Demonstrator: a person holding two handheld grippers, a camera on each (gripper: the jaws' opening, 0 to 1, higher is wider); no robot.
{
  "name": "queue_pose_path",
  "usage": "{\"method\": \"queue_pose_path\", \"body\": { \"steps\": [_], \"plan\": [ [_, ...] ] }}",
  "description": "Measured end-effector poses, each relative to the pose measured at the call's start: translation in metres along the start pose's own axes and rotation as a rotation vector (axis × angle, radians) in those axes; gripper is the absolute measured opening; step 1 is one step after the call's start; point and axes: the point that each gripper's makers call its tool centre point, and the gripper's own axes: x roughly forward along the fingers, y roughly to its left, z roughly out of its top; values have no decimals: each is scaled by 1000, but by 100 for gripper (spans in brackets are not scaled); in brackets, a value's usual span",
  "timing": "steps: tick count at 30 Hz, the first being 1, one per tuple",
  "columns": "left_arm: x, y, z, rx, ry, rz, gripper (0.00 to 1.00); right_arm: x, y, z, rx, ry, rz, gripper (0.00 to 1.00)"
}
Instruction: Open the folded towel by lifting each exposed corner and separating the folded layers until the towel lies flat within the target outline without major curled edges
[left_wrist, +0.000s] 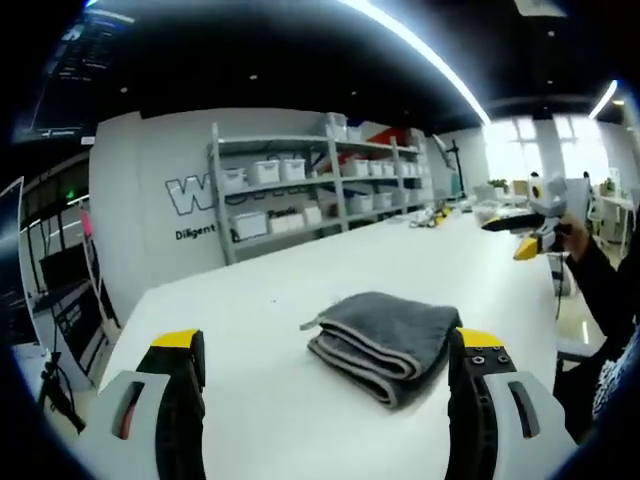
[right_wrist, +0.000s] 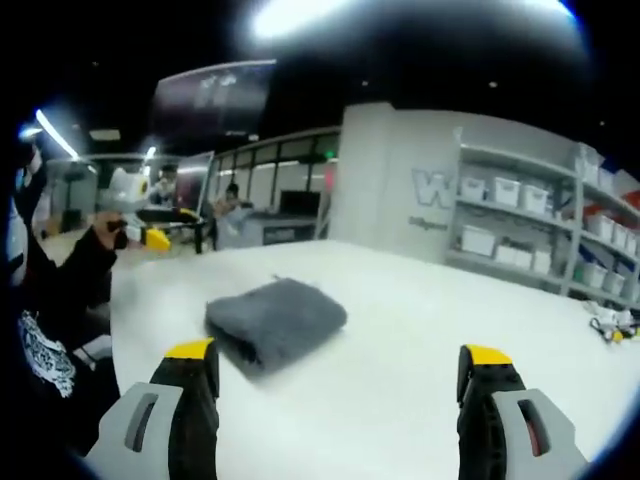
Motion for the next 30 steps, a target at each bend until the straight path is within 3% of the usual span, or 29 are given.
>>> {"method": "queue_pose_path", "body": {
  "steps": [5, 9, 12, 20, 25, 30],
  "plan": [
    [12, 21, 0, -29, 11, -12, 100, 12, -22, 0, 16, 41, -61, 100],
    [10, 36, 14, -67, -7, 9, 100, 20, -32, 18, 10, 38, -71, 100],
    [6, 47, 19, -51, -8, 61, 100, 23, -36, 36, -12, 7, -63, 100],
    [-3, 33, 35, -45, -55, 47, 100, 10, -37, 56, -50, -18, -64, 100],
    [-10, 42, 42, -79, -68, 96, 100, 1, -46, 70, -76, -29, -80, 100],
    [-20, 43, 47, -102, -87, 101, 100, 3, -49, 73, -102, -6, -84, 100]
  ]
}}
